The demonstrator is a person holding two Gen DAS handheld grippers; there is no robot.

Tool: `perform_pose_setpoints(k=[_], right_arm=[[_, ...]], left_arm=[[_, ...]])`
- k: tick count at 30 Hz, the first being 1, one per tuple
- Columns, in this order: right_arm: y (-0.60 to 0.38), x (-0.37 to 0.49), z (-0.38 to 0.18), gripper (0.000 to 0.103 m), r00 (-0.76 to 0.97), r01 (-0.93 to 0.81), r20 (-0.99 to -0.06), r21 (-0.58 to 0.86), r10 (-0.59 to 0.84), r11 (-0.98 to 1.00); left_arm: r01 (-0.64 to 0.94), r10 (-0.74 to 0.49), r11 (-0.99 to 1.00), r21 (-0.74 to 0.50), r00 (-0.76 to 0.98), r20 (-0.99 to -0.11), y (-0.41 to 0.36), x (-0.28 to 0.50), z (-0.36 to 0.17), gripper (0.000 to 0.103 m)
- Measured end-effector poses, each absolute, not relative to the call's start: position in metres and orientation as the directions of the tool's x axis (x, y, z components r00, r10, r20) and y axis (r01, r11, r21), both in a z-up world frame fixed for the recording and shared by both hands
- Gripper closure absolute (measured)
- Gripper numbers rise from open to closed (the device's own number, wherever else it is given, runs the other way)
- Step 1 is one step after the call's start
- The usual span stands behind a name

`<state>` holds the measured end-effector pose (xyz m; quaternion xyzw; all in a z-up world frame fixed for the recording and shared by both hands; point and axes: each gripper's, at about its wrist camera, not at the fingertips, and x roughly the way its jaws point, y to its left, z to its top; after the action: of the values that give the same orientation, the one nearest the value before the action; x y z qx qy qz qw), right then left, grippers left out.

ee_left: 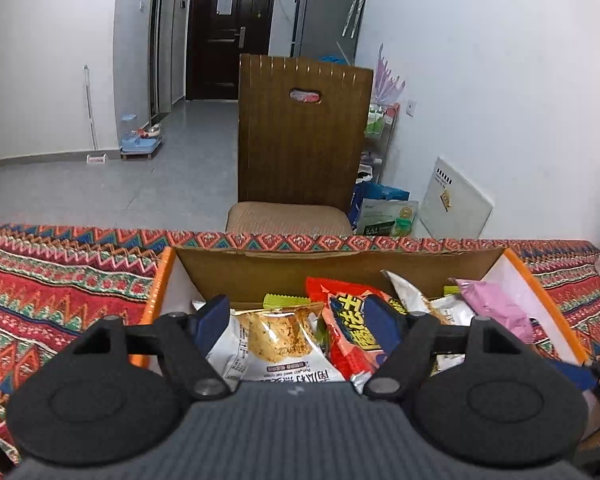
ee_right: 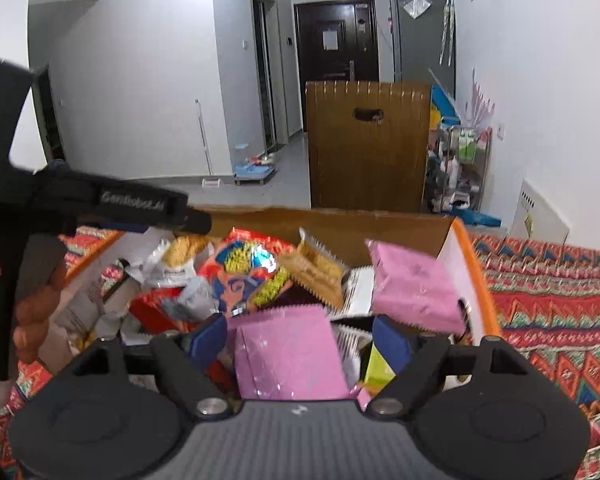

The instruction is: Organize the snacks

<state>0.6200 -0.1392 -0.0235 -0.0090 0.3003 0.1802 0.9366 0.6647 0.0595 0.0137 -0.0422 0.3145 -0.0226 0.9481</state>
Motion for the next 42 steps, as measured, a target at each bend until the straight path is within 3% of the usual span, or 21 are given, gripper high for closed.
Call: perform_pose_setpoints(k=[7,10,21,29,42], right_arm=[[-0.15,0.596,0.022,0.018,0.787,-0.334,-0.529,0.066,0.316,0.94],[-0.157,0.578,0.042,0.007,0.797,-0.332,-0.522,0.039,0.303,0.942],[-0.197,0.484,0.113,0.0,0.841,-0.31,-0.466,0.001,0.275,0.951],[-0.212,0.389,0.134,0.0,0.856,-0.341,-0.423,-0.029,0.298,0.94],[-0.231,0.219,0.122,0.0,0.87,-0.397,-0.333,-0.038,0.363,0.917]], left_arm=[[0.034,-0.071,0.997,-0.076,0.819,-0.57,0.058,0.627,0.053,0.023],[0.041,-0.07,0.997,-0.065,0.832,-0.55,0.056,0.596,0.071,0.02],[0.109,-0.103,0.994,-0.011,0.896,-0.433,0.044,0.442,0.136,0.0],[0.136,-0.136,0.99,-0.024,0.923,-0.359,0.038,0.325,0.151,0.0],[0.16,-0.164,0.987,-0.033,0.958,-0.237,0.033,0.16,0.14,0.0]])
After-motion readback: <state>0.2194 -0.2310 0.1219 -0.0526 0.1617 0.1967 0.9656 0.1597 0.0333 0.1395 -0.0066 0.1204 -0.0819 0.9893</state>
